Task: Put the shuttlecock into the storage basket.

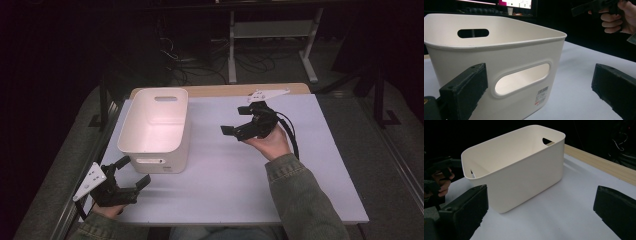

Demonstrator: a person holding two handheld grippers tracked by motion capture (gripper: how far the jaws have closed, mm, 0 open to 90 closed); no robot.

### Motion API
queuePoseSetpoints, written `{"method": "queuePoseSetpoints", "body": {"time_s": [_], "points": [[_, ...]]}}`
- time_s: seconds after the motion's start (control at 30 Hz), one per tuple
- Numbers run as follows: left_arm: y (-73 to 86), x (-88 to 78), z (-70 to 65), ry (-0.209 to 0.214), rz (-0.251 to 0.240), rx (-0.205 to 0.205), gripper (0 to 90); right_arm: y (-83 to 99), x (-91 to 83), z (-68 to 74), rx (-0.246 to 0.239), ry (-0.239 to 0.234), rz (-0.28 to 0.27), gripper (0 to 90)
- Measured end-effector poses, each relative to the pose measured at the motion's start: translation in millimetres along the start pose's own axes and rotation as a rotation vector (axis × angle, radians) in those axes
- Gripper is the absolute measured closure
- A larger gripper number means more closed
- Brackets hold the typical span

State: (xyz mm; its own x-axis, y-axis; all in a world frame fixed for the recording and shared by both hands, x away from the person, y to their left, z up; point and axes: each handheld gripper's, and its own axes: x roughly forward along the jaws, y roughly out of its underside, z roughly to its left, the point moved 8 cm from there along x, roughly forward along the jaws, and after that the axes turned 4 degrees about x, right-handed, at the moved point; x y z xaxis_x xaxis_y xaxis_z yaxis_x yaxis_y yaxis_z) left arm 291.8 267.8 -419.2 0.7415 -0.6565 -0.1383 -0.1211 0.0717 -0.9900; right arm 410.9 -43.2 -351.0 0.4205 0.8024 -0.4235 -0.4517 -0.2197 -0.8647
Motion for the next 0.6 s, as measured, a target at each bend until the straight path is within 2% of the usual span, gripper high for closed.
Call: {"method": "queuePoseSetpoints", "body": {"time_s": [0.6], "points": [[-0.5, 0.2, 0.2, -0.007, -0.005, 0.000, 0.0, 21.0, -16.3, -13.4, 0.051, 0.019, -0.013, 0.0]]}}
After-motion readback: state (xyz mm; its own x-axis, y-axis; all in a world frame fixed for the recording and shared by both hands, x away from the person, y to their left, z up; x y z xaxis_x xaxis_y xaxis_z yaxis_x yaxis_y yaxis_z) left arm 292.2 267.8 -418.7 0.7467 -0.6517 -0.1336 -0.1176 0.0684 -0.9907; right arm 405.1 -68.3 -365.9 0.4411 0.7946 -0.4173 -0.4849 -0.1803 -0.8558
